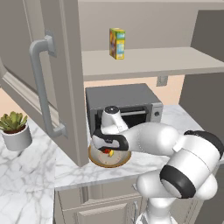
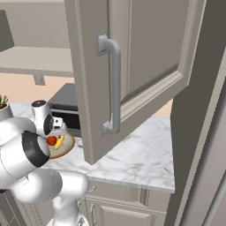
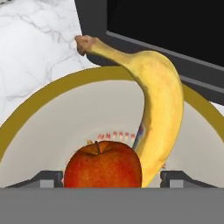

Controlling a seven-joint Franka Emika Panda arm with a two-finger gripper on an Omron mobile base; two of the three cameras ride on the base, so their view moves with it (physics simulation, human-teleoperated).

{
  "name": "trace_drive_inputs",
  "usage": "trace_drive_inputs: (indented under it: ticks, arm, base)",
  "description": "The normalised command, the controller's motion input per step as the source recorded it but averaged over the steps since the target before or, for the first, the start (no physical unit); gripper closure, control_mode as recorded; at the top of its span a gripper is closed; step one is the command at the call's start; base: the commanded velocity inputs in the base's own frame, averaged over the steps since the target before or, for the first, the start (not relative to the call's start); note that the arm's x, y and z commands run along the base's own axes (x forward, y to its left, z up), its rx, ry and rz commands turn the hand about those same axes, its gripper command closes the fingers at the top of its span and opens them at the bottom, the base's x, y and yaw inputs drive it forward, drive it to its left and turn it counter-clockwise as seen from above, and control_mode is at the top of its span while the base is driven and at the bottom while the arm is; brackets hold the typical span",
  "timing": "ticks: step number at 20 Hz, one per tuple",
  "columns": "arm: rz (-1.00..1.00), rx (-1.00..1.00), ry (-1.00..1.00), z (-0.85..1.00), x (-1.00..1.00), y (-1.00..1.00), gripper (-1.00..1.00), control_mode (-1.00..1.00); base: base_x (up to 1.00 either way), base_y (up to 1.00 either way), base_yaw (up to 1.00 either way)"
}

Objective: Open the cabinet. Pick the banana and apple from the cabinet and place them into the bowl. Then close the cabinet.

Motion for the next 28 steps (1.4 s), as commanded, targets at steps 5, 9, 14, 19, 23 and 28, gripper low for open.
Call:
trace_drive_inputs:
  ticks: [5,9,14,19,23,28]
  arm:
    - [0.0,0.0,0.0,0.02,0.0,0.0,-1.0,-1.0]
    - [0.0,0.02,-0.03,0.51,-0.35,-0.04,-1.0,-1.0]
    - [0.0,0.04,-0.19,0.75,-0.98,-0.15,-1.0,-1.0]
    - [0.0,0.01,-0.3,0.94,-1.0,-0.1,-1.0,-1.0]
    - [0.0,0.01,-0.39,1.0,-1.0,-0.14,-1.0,-1.0]
    - [0.0,0.0,-0.33,1.0,-0.99,-0.12,-1.0,-1.0]
  base:
    - [0.0,0.0,0.0]
    - [0.0,0.0,0.0]
    - [0.0,0.0,0.0]
    - [0.0,0.0,0.0]
    - [0.0,0.0,0.0]
    - [0.0,0.0,0.0]
